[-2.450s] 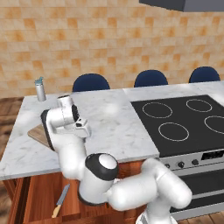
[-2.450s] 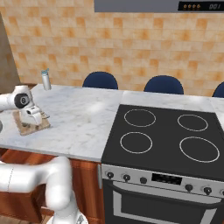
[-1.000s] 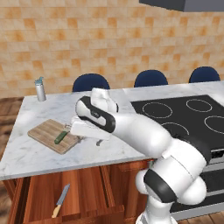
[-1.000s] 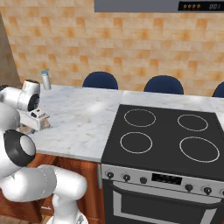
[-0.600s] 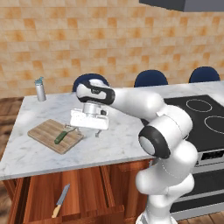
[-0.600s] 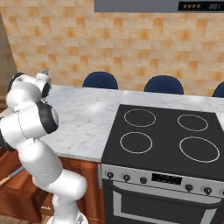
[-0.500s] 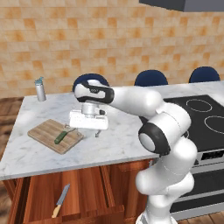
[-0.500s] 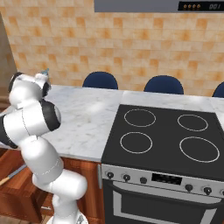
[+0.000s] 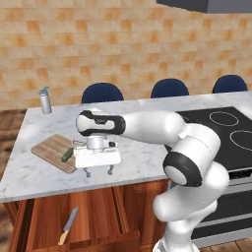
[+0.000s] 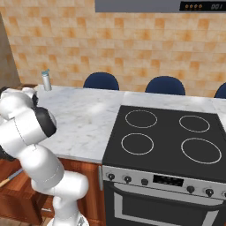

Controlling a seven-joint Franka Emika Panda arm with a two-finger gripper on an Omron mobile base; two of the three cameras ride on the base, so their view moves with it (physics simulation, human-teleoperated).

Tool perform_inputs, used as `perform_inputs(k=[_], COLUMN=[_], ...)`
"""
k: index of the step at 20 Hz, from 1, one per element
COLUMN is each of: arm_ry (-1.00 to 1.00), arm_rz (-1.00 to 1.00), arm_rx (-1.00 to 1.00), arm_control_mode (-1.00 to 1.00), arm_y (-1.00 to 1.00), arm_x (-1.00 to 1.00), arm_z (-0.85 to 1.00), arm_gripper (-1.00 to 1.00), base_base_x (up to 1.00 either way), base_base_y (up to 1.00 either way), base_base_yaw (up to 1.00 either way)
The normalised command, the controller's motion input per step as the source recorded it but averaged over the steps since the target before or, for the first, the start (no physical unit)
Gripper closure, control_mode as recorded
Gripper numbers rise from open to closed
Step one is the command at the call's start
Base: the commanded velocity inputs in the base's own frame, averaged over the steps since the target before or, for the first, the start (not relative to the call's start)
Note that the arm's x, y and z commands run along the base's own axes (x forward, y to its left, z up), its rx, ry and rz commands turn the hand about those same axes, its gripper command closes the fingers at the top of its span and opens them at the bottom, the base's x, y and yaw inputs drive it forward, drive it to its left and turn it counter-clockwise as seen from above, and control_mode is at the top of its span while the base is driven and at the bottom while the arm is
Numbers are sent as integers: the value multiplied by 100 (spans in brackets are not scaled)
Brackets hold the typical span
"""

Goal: Open the drawer on the left and place the cutting tools on the cutting board.

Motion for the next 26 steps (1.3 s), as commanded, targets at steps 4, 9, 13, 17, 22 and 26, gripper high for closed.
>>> perform_inputs(k=[4, 9, 13, 17, 22, 26], arm_ry=[1, 1, 11, 16, 11, 5], arm_rz=[2, 0, 1, 7, 9, 8], arm_rx=[1, 0, 0, 0, 0, 0], arm_control_mode=[-100, -100, -100, -100, -100, -100], arm_y=[0, 0, 0, -8, -6, 0], arm_x=[-4, 3, 34, 50, 24, 1], arm_z=[-3, 0, 0, 0, 0, -2], arm_gripper=[-100, -100, -100, -100, -100, -100], base_base_x=[0, 0, 0, 0, 0, 0], base_base_y=[0, 0, 0, 0, 0, 0], base_base_yaw=[0, 0, 0, 0, 0, 0])
